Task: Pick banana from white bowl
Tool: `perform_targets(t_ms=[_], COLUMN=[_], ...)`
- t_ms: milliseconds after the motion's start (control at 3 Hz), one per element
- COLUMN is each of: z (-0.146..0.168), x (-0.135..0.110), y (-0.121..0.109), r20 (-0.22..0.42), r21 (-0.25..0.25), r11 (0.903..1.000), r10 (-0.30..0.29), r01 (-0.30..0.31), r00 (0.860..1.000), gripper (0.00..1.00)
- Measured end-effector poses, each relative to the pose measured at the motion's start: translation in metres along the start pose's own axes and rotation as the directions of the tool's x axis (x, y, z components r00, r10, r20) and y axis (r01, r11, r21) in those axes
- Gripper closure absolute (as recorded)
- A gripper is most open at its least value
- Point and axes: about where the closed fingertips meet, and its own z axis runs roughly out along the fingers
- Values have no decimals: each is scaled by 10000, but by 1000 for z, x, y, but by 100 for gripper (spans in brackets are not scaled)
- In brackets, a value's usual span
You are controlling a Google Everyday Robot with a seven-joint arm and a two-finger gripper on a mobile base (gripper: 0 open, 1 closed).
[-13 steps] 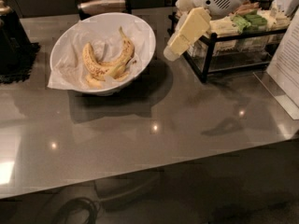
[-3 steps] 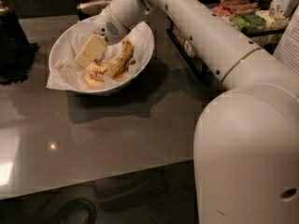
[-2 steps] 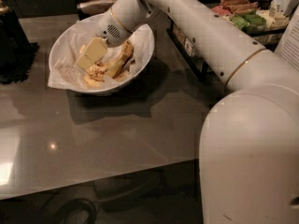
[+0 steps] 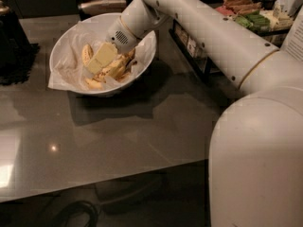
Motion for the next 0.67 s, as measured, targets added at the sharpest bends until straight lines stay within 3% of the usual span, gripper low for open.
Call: perform_targets(t_ms=[667], z=[6], x=[12], y=[7], r20=[-448], r21=[442], r11=[9976], r10=[549], r01=[-530], r00=[9975], gripper=[34])
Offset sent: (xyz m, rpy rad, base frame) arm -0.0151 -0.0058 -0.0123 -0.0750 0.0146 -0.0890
